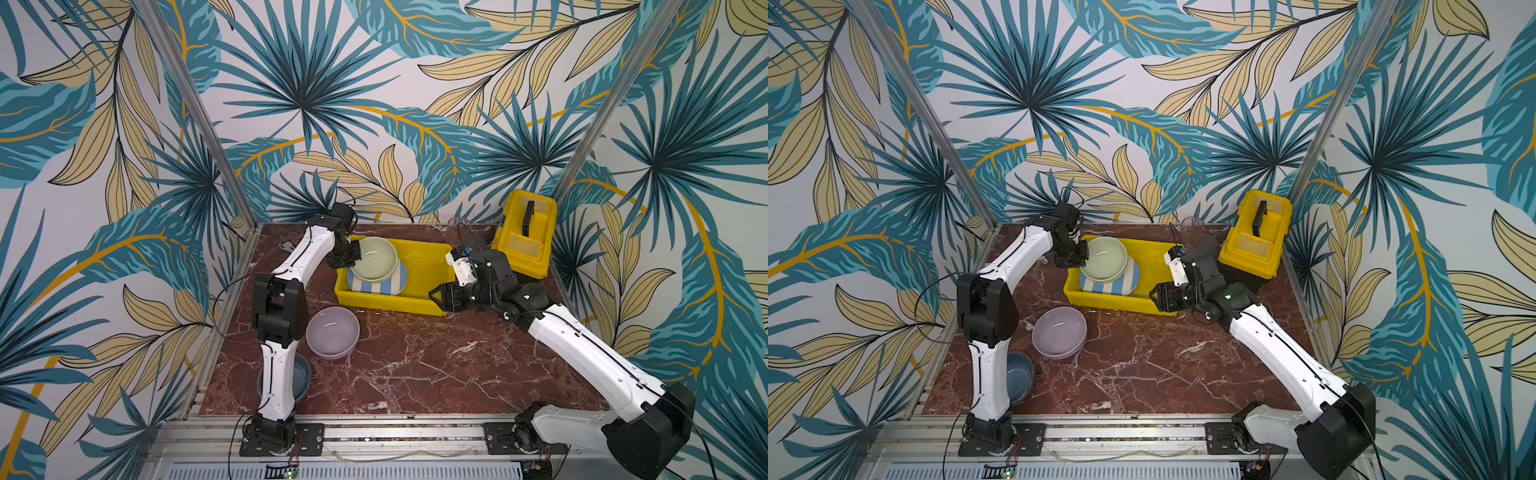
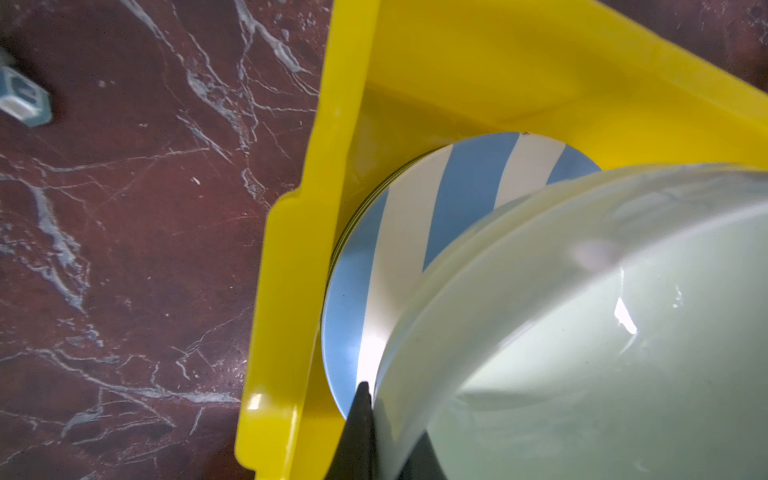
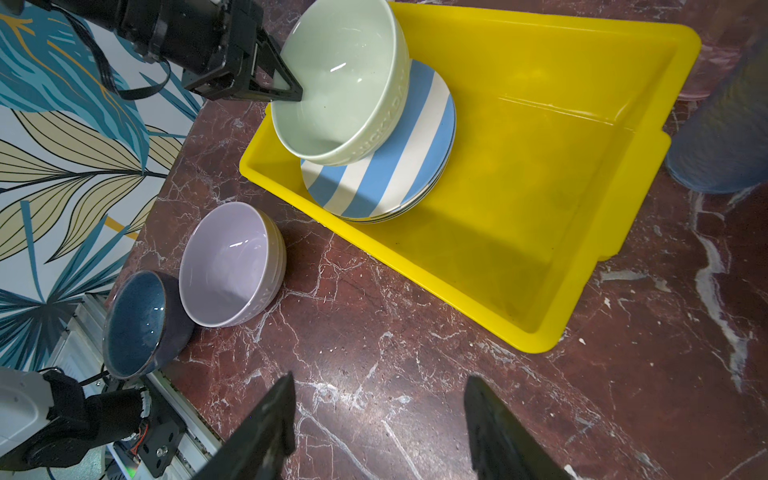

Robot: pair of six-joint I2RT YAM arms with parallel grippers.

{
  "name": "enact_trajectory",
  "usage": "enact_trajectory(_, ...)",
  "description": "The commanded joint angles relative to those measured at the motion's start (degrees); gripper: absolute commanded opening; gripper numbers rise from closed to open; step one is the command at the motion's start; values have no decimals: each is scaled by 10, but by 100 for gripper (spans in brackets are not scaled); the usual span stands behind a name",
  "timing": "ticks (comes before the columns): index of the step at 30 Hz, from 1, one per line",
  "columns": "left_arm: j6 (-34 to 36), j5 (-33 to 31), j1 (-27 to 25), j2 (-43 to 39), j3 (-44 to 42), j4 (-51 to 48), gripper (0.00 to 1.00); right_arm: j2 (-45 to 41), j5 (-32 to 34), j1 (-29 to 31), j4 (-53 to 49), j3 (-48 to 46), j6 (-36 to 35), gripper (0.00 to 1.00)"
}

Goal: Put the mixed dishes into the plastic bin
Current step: 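Lower the green bowl onto the striped plates and open the left gripper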

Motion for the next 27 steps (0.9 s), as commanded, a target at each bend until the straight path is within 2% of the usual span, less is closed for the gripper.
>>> enact_trajectory(1,7,15,-4,-10,18,28,7,-6,-8,-1,14,-11,6,66)
enact_trajectory(14,20,16,-6,-8,7,28,8,-7,-11,-1,21,-19,14,66)
enact_trajectory(24,22,13,-5,-7,-2,27,12,-6,-11,-1,22,-20,12,66)
enact_trajectory(27,24,14,-6,-6,-3,27,17,-6,-12,-1,23,-21,13,66)
